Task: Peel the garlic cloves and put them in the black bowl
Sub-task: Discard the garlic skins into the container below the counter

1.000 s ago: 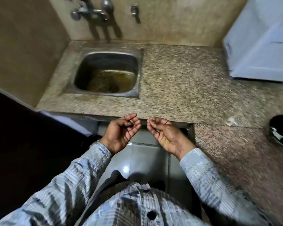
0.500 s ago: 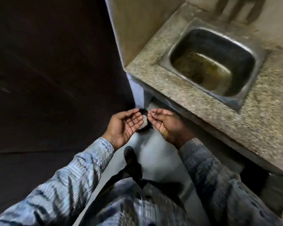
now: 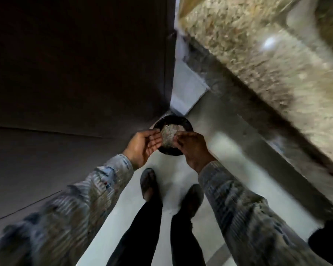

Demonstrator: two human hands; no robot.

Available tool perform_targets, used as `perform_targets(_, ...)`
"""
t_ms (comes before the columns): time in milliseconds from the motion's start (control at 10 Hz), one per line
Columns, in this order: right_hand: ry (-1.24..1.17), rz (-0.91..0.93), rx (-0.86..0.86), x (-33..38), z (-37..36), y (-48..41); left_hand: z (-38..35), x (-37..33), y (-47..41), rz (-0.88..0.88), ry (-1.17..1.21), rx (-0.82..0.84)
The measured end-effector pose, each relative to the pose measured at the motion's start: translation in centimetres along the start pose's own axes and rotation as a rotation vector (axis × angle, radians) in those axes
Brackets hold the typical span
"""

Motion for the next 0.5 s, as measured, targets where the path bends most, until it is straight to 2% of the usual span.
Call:
perform_targets(100, 0.307, -0.005, -0.015, -3.6, 1.1, -9.4, 2.0, 2.7, -8.3, 0.007, -0.02, -0.021)
perform_targets(200, 0.816, 0.087, -0.054, -7.6, 2.8, -20.1, 3.8, 4.6, -15.0, -0.005, -0.027, -0.035)
perform_targets(300, 1.085, 0.268, -0.118, -9.2, 3.6, -26.3, 4.8, 7.1, -20.6, -0.008, -0.057, -0.039)
perform_targets(400, 1.097, 0.388, -0.207, -8.6, 3.3, -26.8, 4.7, 7.8, -22.5, 0.011, -0.005, -0.021)
perform_targets(500, 0.804, 0.666, -0.266, -7.3, 1.5, -22.9, 3.8, 8.3, -24.1, 0.063, 0.043, 0.014)
Point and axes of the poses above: each hand's wrist, its own y-axis away from the middle knuckle, its own z-axis out of the back of the hand, x = y × z, the point moved 8 cm from there along -y, towards the middle knuckle, and after that the axes turned 3 degrees about y, right-handed, at the moved point
